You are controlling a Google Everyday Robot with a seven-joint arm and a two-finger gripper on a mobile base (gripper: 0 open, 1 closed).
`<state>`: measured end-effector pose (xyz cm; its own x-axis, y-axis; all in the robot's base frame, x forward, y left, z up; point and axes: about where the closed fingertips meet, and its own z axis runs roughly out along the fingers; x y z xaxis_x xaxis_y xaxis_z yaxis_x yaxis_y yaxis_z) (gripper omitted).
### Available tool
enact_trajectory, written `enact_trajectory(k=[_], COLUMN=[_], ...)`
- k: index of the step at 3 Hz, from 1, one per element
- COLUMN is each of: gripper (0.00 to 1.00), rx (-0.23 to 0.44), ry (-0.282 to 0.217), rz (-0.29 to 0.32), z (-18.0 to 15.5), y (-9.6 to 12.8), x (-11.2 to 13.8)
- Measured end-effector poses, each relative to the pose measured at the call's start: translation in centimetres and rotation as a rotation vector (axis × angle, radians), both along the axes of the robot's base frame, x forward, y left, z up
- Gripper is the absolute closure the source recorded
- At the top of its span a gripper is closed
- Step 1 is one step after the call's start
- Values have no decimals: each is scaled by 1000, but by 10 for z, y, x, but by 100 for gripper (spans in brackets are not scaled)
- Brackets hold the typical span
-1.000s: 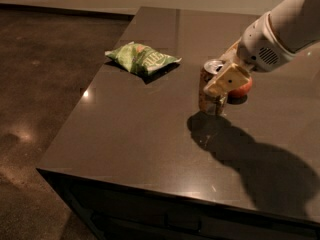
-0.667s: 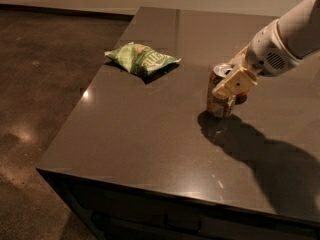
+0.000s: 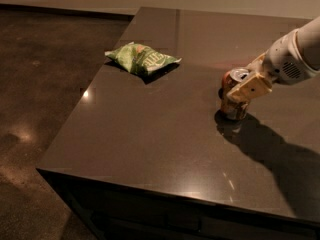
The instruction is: Move orange can near apple
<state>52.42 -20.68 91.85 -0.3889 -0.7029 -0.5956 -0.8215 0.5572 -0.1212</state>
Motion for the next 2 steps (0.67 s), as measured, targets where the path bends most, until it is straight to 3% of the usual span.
enact_trajectory(k=[1,2], gripper=[36,5], rx=[-6,-5], ry=[-10,-19], rz=[-40,-67], z=[-2,-2], y=[-15,-25], x=[2,3])
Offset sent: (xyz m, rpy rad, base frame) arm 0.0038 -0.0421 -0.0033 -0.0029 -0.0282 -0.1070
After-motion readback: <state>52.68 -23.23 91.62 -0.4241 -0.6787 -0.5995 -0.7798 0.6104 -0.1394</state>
